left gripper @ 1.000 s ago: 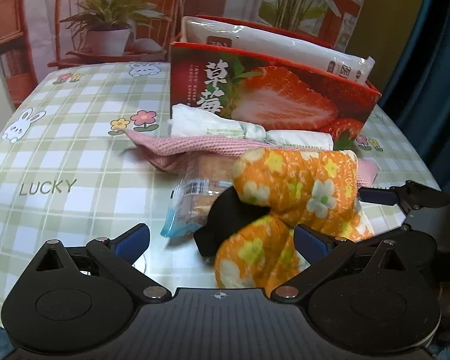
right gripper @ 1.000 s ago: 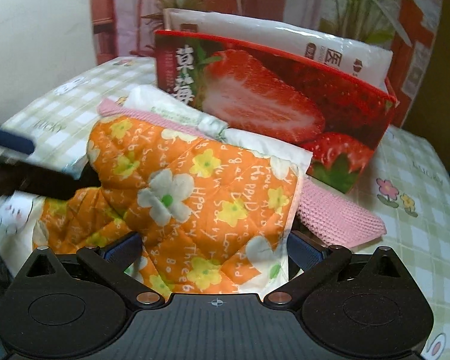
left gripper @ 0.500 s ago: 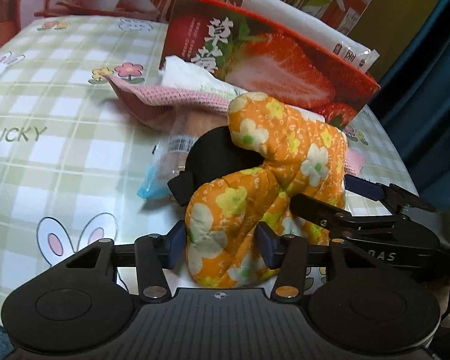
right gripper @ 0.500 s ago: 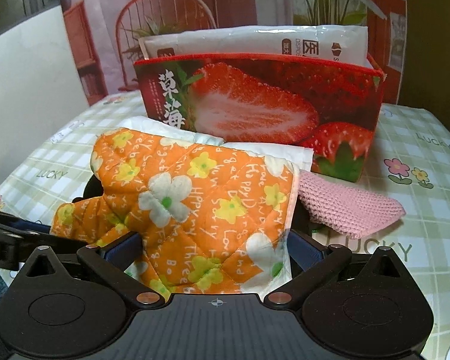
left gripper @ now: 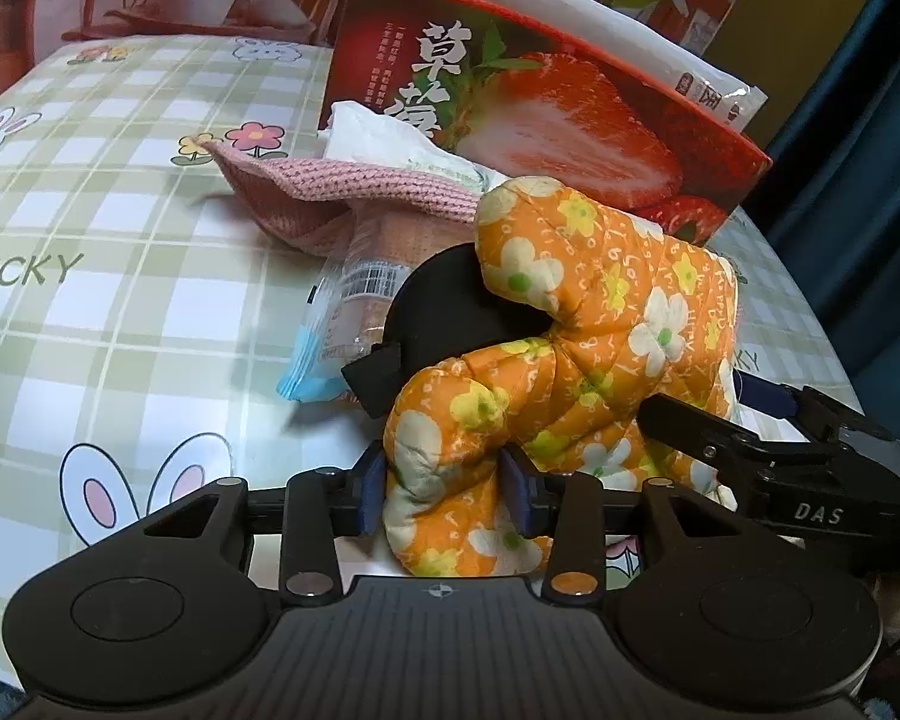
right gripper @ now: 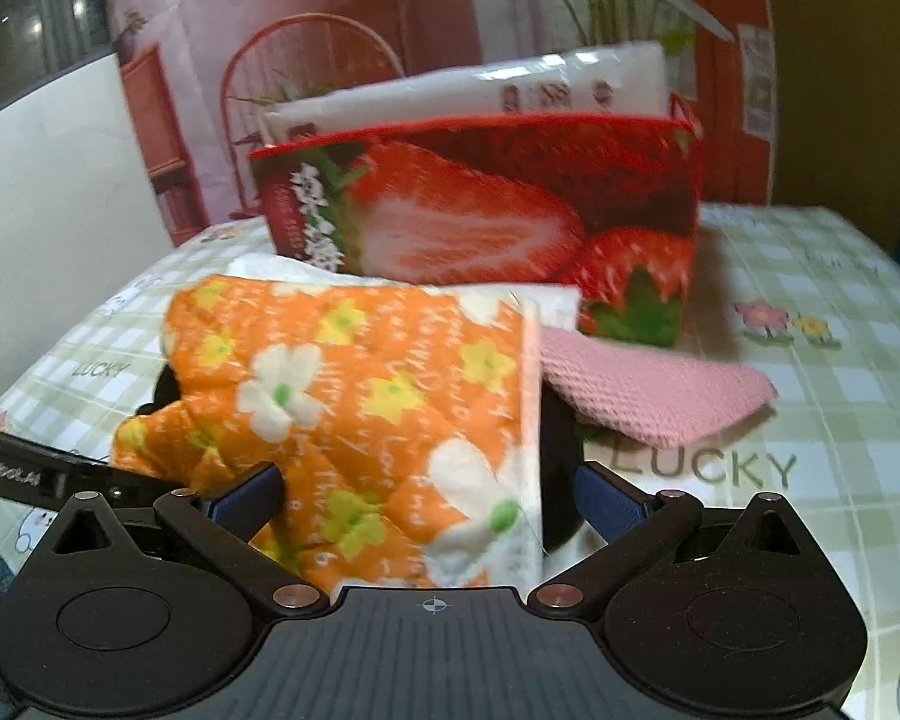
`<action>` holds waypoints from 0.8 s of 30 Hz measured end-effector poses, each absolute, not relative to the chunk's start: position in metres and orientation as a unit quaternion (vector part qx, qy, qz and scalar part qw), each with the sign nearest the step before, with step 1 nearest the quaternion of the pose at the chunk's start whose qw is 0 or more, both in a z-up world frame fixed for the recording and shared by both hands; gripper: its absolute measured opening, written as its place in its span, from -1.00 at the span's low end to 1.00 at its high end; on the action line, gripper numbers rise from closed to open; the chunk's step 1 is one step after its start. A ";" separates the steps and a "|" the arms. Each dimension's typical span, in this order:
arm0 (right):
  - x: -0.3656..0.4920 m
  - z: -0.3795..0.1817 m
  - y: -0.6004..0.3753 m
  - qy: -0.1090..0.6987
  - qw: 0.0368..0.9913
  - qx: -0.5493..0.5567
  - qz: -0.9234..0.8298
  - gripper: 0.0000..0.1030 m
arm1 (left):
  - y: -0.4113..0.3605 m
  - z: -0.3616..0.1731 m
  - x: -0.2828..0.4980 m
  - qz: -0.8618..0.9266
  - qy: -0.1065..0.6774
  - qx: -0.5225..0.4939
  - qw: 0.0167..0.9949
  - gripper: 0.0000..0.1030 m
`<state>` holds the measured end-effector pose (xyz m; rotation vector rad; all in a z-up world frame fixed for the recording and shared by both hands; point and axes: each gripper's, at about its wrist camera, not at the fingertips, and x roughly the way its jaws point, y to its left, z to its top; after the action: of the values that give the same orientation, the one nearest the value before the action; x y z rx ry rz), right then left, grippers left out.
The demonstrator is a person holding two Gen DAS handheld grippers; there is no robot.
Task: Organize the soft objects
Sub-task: 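Close the left tool on the orange floral cloth while the right tool grips its other end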
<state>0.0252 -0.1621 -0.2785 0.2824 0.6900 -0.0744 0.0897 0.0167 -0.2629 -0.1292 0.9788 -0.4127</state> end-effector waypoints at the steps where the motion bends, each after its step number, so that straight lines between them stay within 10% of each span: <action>1: 0.026 -0.280 -0.162 0.338 0.930 0.138 -0.037 0.99 | 0.017 -0.263 0.090 -0.198 0.466 -0.062 0.860 -0.16; 24: 0.028 -0.290 -0.155 0.350 0.928 0.122 -0.032 0.99 | 0.018 -0.264 0.089 -0.202 0.461 -0.072 0.861 -0.14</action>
<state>0.0281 -0.1554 -0.2901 0.2500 0.7170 -0.0650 0.0889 0.0178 -0.2638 -0.1511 0.9673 -0.4247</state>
